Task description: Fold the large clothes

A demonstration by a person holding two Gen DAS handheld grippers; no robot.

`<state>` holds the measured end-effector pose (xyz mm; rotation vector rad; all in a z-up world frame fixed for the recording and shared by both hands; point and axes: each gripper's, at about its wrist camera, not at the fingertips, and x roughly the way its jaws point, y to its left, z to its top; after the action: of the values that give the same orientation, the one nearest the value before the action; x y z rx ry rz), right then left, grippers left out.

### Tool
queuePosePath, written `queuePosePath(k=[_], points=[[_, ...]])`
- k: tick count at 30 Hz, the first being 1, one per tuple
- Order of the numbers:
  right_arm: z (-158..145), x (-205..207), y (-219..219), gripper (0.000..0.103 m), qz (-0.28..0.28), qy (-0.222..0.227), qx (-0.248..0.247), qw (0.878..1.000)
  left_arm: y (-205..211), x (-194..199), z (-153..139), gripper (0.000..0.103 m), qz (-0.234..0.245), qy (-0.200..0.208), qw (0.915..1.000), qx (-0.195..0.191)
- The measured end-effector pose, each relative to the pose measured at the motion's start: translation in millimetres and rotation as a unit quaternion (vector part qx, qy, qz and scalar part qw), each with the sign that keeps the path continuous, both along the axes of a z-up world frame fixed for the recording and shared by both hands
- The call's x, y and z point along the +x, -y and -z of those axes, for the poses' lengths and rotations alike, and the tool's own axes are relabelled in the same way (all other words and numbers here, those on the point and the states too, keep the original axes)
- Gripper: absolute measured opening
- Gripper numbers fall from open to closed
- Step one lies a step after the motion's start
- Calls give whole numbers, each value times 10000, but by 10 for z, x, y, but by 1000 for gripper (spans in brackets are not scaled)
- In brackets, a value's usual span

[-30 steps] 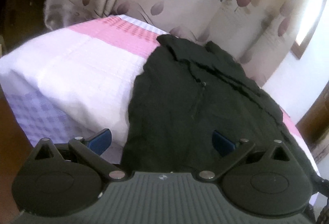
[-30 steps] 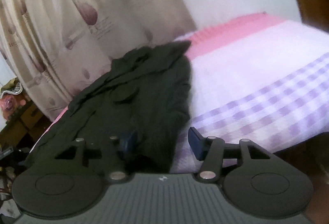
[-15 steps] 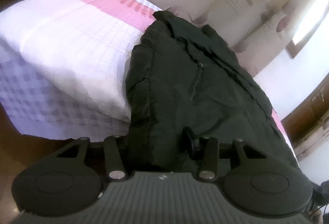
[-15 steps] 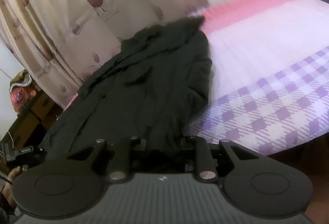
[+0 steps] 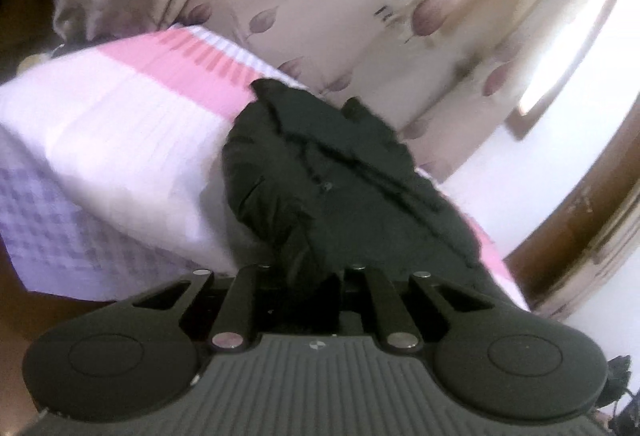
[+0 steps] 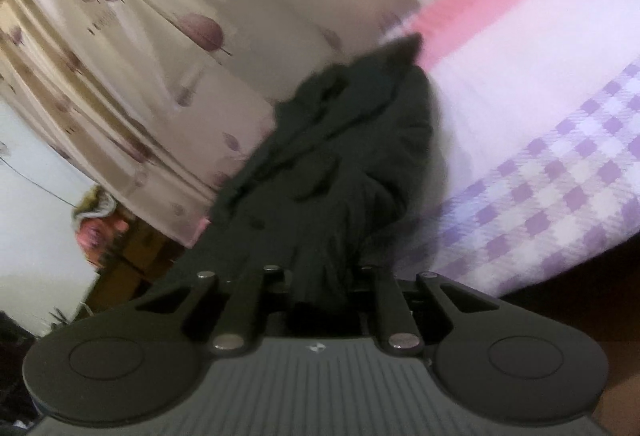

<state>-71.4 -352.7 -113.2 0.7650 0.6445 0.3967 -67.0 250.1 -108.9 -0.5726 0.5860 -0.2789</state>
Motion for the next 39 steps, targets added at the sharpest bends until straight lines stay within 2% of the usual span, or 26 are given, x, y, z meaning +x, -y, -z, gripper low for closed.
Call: queuePosePath(k=[2,5,7,10,16,22,27,32,37,38,39], points=[[-55,-103,25,12,13,25,244,9997,-9,-126,-73,12,8,86,9999,-54],[-130,-236,89,12,94,61,686,9976,-80,-240,-206,12,-115,239,9983,-516],[-240,-267,125,13,114,152,880,9959,-102,-246,-344,12,-243,426,9963,-707],[-437,-161,210,13,165,356,1108,9931,-62,-131,-559,12,-338,722,9938,-779],[-699,530,365,13,271,569,1182,9910,68,514,-846,12,-526,1040,9899,-804],[-812,1507,389,13,345,489,949,9937,164,1393,-845,15,-819,900,9893,-805],[-693,2271,347,13,556,212,844,9947,320,2076,-800,16,-1038,741,9907,-471],[-381,2884,380,13,812,-164,749,9937,439,2623,-613,19,-1249,462,9910,-158],[6,3267,418,18,1017,-527,783,9903,477,2960,-396,28,-1346,215,9907,22],[67,3317,424,19,1064,-572,855,9890,490,3004,-371,31,-1335,161,9909,47],[123,3352,427,25,1111,-596,960,9874,512,3031,-357,41,-1330,146,9910,67]])
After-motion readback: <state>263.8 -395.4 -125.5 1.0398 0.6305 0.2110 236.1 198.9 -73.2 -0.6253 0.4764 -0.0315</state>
